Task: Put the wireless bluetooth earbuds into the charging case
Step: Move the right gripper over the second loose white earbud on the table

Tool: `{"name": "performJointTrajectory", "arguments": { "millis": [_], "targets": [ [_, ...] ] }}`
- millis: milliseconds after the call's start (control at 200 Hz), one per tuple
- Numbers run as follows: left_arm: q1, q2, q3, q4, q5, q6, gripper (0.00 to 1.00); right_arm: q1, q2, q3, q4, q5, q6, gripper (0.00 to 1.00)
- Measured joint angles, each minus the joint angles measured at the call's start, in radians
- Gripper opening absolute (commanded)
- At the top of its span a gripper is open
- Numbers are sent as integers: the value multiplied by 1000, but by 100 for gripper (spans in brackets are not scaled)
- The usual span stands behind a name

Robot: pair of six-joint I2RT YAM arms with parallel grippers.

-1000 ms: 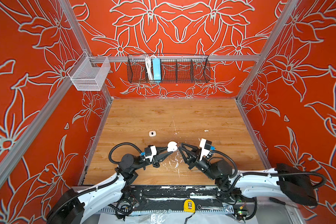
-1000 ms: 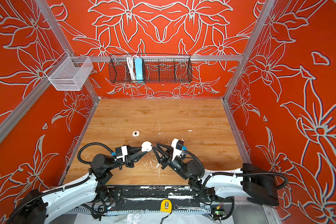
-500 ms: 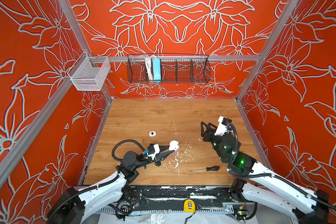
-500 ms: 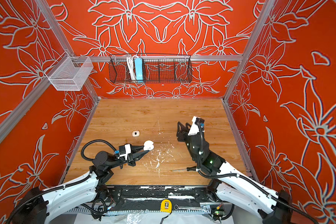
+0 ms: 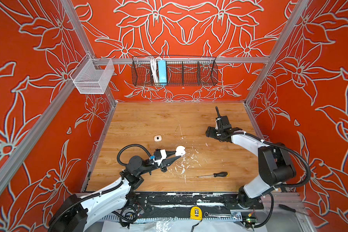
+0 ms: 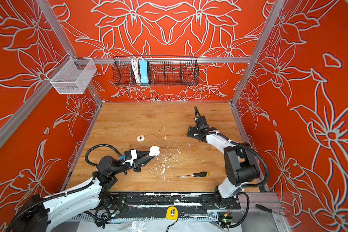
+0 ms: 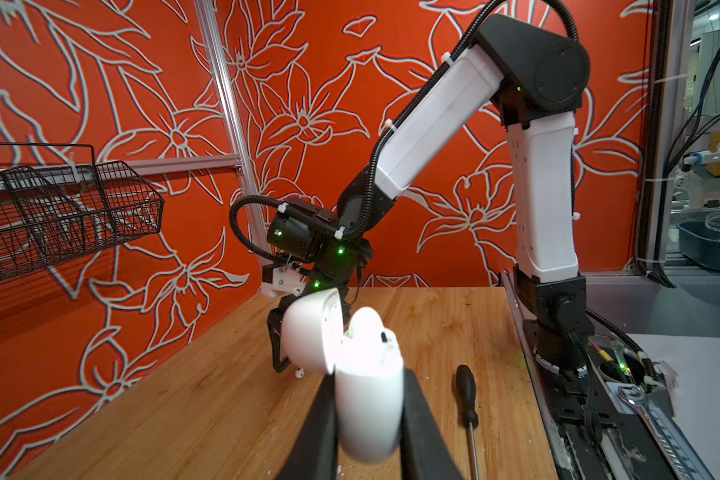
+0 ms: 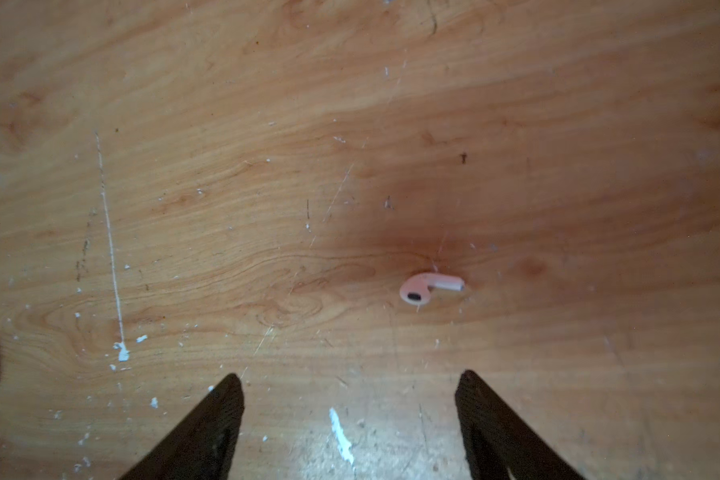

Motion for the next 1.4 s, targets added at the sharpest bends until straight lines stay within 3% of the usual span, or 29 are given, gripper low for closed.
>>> {"name": "performJointTrajectory", "arguments": {
  "millis": [200, 495, 1401],
  "targets": [
    [0, -3, 0, -3, 0, 4, 0, -39, 154, 137, -52, -12, -46, 88],
    [0, -13, 0, -5, 0, 14, 0, -58, 240, 214, -83, -2, -71, 89],
    [0, -71, 0, -15, 3, 15, 0, 0, 235, 147, -10, -5, -69, 80]
  ]
}}
